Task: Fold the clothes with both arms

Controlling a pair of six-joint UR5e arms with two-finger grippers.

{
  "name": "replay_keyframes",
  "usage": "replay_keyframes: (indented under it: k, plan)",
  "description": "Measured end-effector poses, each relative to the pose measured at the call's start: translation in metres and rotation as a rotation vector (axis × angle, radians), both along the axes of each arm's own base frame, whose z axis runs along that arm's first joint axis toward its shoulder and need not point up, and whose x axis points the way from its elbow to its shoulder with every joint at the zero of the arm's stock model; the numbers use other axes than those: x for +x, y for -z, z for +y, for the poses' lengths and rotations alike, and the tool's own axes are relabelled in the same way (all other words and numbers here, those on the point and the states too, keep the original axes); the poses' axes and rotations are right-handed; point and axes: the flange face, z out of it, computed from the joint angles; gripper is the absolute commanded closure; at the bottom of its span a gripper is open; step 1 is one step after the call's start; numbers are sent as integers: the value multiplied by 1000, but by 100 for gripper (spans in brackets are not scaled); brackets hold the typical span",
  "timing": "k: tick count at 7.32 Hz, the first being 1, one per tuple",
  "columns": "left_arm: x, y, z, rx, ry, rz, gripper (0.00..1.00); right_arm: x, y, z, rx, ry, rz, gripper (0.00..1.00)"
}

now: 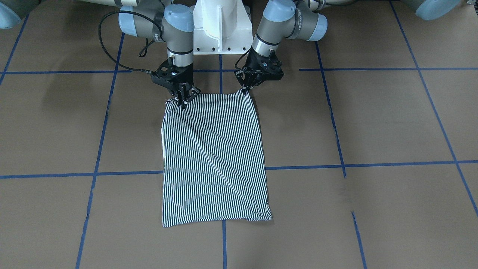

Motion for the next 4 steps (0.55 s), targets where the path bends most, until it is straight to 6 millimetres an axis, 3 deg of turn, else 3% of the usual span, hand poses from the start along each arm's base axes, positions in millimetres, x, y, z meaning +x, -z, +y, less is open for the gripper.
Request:
replay_keyframes:
  k: [3,4]
  plan:
    - [-5,8,0,5,-1,15,100,2,5,1,6,5,-7,100]
    - [-22,26,3,23,-15,30,100,7,14,2,13,10,-18,100]
